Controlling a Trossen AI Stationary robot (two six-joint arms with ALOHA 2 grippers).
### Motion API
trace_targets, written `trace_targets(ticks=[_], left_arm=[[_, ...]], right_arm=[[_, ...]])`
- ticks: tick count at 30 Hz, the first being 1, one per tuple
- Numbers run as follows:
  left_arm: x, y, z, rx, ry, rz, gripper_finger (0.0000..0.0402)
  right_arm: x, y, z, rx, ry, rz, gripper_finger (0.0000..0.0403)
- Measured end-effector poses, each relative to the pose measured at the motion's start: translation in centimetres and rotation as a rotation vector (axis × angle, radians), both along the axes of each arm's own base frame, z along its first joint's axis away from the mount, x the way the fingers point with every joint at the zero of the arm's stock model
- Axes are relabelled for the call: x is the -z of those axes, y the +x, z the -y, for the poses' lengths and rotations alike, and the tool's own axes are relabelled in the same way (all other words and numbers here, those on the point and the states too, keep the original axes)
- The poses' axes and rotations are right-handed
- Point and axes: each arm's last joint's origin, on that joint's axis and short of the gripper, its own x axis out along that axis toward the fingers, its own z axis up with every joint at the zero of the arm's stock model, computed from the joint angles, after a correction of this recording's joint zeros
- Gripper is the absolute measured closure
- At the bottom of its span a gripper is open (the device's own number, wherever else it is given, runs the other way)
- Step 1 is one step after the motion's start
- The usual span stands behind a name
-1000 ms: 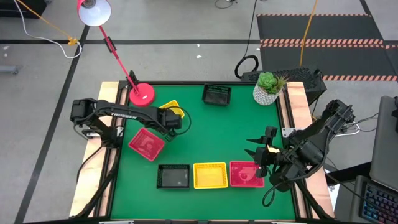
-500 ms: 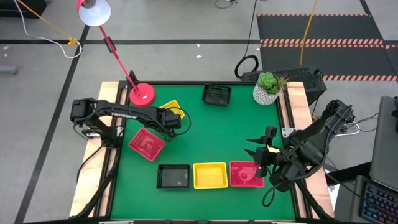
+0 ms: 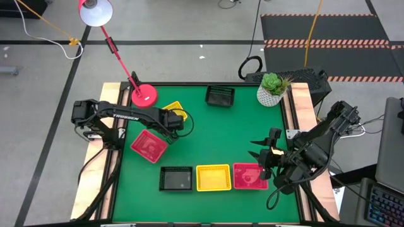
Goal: Stack baskets by color
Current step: Stack the top yellow bin on top of the bottom yellow bin
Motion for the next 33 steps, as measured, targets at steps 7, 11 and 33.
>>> trace_targets(ticks=[7,11,33], left_arm=[[0.0,0.0,-0.2,0.022,0.001,-0.003,0.0321],[0.0,0.2,-0.3,0.035,0.004,0.009,0.0373],[-2.5,1.4,0.7,0.127,-0.019,0.028,0.0394]], right_arm=[[0.0,0.0,0.0,0.000,0.000,0.000,0.0234],[0.0,0.0,0.0,0.000,0.000,0.000,0.0234],[0.0,0.0,0.0,-0.010,-0.014,-0.008,0.0234]])
